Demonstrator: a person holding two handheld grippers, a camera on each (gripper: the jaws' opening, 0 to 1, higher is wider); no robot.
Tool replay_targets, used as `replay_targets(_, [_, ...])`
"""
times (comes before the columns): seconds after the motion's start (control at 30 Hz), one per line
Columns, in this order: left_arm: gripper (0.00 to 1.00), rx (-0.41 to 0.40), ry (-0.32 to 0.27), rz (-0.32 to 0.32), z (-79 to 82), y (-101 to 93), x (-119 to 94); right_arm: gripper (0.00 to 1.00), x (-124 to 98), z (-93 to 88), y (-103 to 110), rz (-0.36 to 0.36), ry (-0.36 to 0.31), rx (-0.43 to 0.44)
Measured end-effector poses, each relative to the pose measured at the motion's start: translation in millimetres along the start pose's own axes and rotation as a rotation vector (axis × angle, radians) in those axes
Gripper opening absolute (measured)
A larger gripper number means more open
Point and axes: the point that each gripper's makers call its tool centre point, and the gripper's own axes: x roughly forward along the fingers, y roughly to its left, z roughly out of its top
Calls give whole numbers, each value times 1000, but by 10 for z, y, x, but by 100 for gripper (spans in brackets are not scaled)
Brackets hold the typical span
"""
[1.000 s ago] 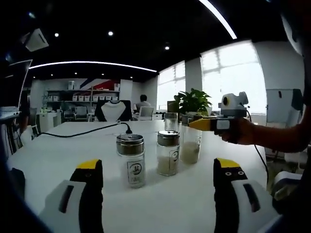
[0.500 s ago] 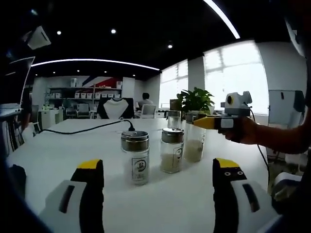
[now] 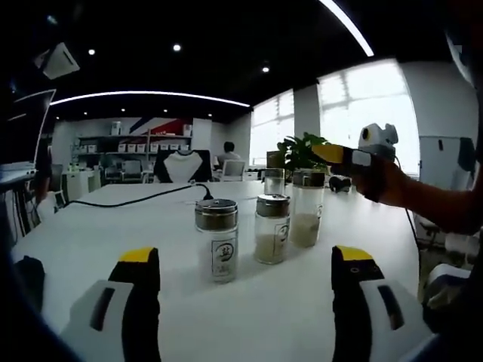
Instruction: Rotate the seasoning bottle until the label or dispensing opening points toward the visible target arrow and the bottle remains upright within the marked orientation range
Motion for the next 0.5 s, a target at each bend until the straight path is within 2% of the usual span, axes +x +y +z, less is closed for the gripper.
replay_targets(0.1, [100, -2, -12, -2, 27, -4, -2, 48, -12, 12, -96, -38, 16, -33])
replay_targets(0.2, [100, 6, -11, -5, 36, -8, -2, 49, -26, -34, -224, -74, 38, -23])
replay_targets(0.37, [100, 50, 13, -8, 6, -6, -6, 53, -59, -190, -575, -172, 84, 2])
replay_targets(0.5, [100, 70, 54, -4, -78, 19, -10, 52, -34, -265, -771, -206, 104, 10])
